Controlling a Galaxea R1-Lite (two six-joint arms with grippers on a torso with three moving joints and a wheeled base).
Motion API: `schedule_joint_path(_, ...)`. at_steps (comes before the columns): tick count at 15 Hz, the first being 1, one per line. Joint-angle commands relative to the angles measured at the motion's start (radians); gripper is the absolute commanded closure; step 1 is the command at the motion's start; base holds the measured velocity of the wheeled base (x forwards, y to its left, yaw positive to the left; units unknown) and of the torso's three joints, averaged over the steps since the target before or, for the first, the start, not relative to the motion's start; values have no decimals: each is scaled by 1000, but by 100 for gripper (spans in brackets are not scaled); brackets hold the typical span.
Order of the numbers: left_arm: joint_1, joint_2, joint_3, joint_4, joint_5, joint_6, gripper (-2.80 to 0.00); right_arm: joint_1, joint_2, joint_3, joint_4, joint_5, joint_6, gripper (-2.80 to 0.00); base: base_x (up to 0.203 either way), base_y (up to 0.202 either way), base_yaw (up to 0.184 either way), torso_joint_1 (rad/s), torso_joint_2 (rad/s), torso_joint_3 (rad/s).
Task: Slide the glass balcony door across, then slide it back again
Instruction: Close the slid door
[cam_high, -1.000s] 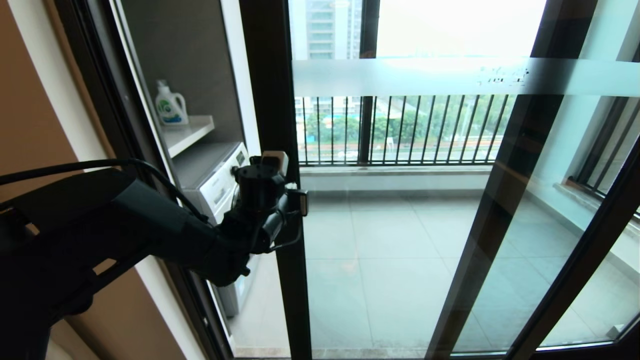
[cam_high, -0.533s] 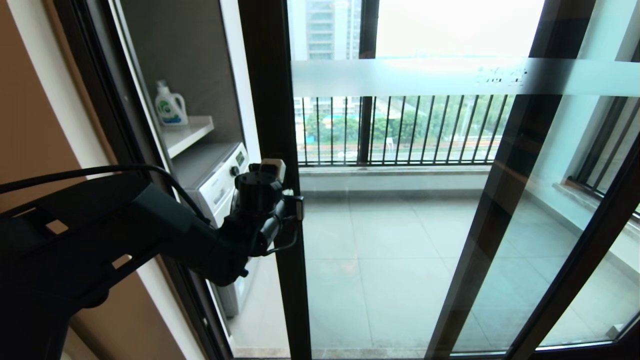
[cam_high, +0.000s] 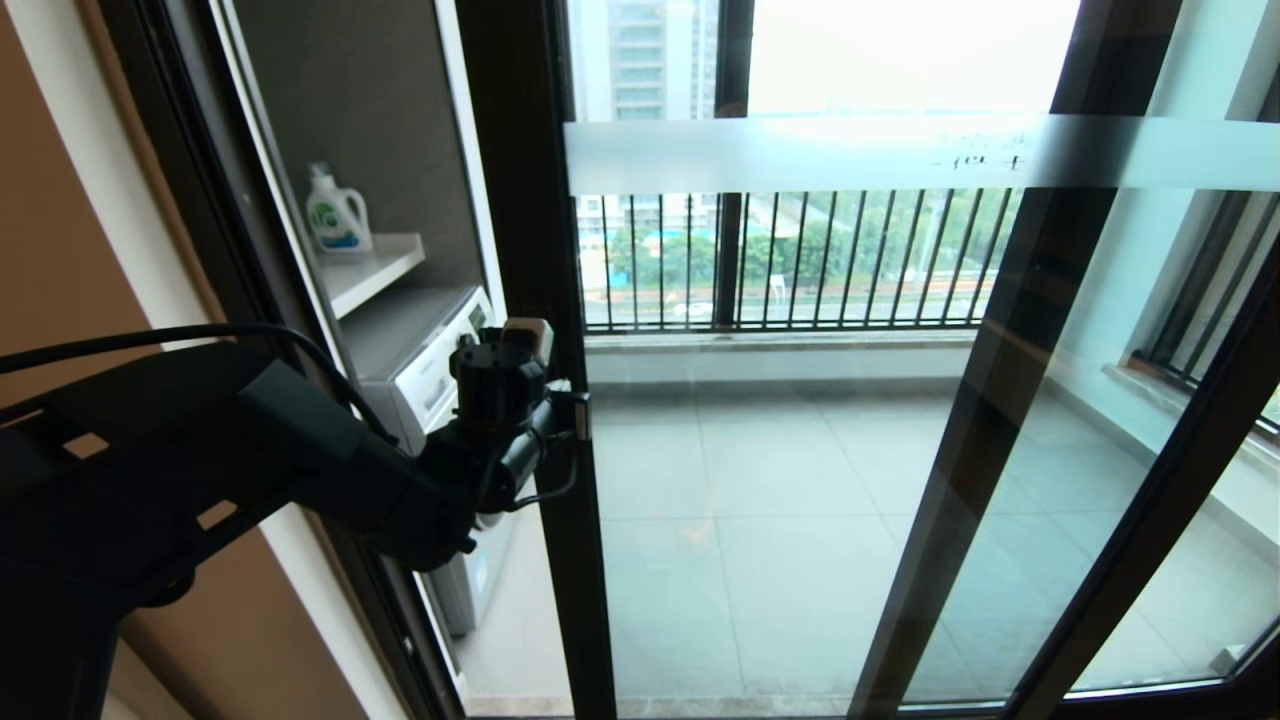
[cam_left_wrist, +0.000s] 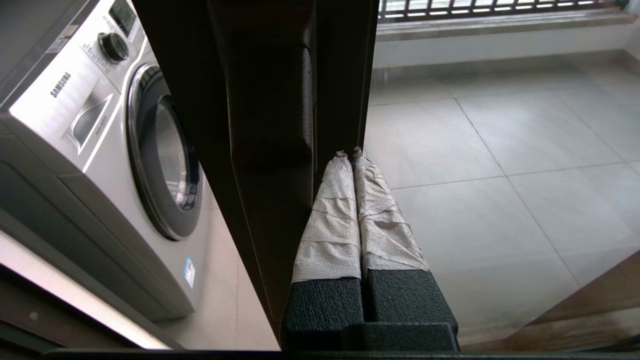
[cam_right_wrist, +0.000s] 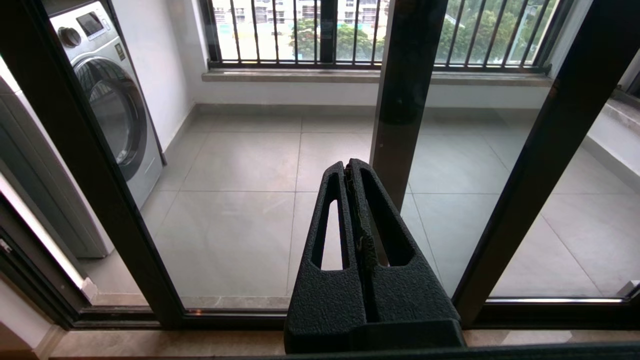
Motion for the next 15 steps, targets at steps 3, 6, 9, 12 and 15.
schedule_joint_path(3, 32, -11, 41, -39, 10, -1, 0, 0, 1, 12, -1, 0, -1, 0, 0, 0, 0, 0, 0, 0)
schedule_joint_path(6, 57, -33, 76, -44, 9, -6, 0, 0, 1, 12, -1, 0, -1, 0, 0, 0, 0, 0, 0, 0)
schedule_joint_path(9, 89, -56, 127, -46, 7, -9, 0, 0, 1, 12, -1, 0, -1, 0, 0, 0, 0, 0, 0, 0)
schedule_joint_path(12, 127, -91, 180, -47, 2, -26, 0, 0, 1, 12, -1, 0, -1, 0, 0, 0, 0, 0, 0, 0)
schedule_joint_path(15, 168, -111, 187, -46, -5, -41, 0, 0, 1, 12, -1, 0, -1, 0, 0, 0, 0, 0, 0, 0)
